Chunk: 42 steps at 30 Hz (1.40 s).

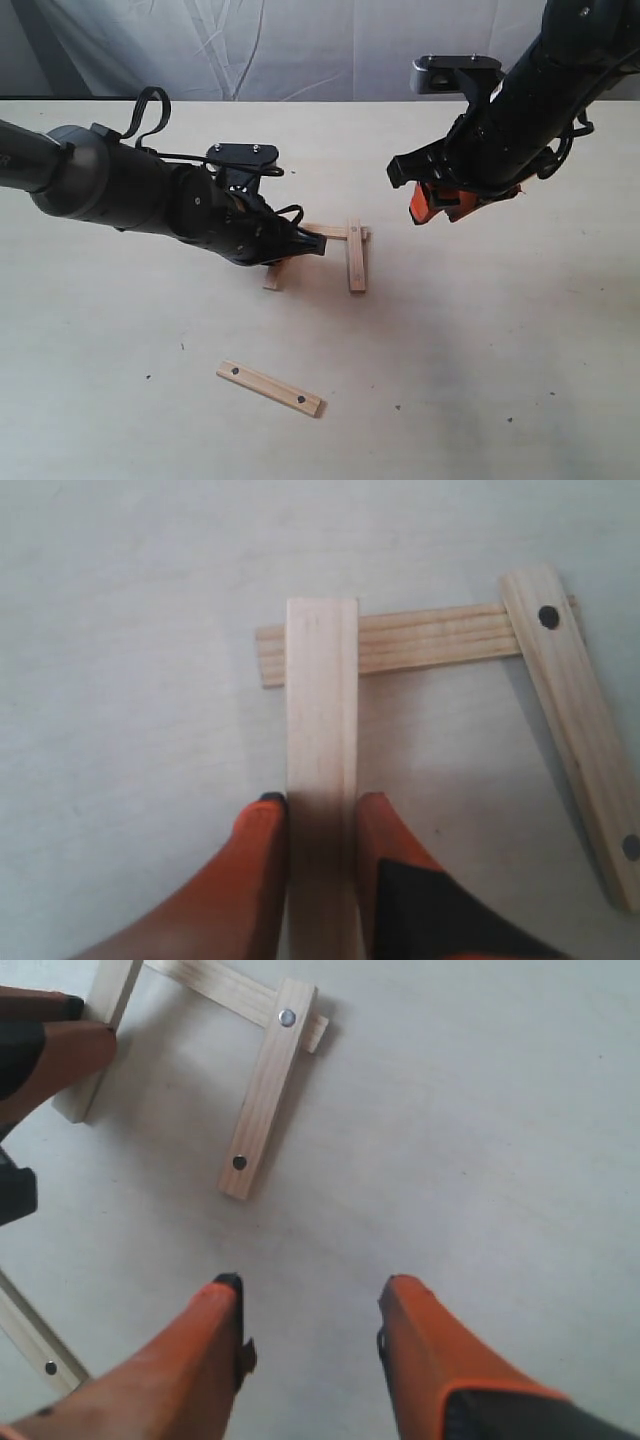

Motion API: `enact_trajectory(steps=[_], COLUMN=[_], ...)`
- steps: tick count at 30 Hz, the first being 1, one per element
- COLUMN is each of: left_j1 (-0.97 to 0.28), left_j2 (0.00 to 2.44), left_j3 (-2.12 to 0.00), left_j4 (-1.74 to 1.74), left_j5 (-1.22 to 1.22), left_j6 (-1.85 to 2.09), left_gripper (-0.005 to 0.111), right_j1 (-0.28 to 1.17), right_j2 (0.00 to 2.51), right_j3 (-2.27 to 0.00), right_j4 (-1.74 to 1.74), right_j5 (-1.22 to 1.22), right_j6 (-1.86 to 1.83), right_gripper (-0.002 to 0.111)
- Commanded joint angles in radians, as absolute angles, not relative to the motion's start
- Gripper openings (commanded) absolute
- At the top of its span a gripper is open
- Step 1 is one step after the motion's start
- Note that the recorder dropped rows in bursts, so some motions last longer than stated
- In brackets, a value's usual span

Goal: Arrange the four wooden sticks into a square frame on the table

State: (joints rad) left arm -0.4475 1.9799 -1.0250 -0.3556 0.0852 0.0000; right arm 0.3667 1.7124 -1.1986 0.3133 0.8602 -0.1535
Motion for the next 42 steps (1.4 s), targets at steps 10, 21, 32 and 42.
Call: enact_trajectory(steps=[10, 21, 32, 42], left_j1=[-0.452, -0.448, -0.167, -0.033], left_j2=[1.984, 1.966, 1.698, 1.530], left_j3=[-1.029, -1.029, -1.029, -1.029], left_j4=[-0.343, -0.340, -0.175, -0.139], left_j5=[0.073, 0.084, 0.426, 0.648], left_j6=[0.000, 0.000, 0.000, 0.026], left_gripper=[0.011, 0.040, 0.039, 0.011], right_j1=[0.361, 0.361, 0.434, 0.752], right_j2=[1.702, 1.702, 1.702, 1.800], right_j3=[-1.198, -1.198, -1.198, -1.198], right_j4=[0.305, 0.308, 0.421, 0.398], right_j5=[0.851, 0.832, 0.842, 0.796], right_j6=[-0.152, -0.152, -0.307, -0.393], right_gripper=[0.044, 0.044, 0.044, 0.044])
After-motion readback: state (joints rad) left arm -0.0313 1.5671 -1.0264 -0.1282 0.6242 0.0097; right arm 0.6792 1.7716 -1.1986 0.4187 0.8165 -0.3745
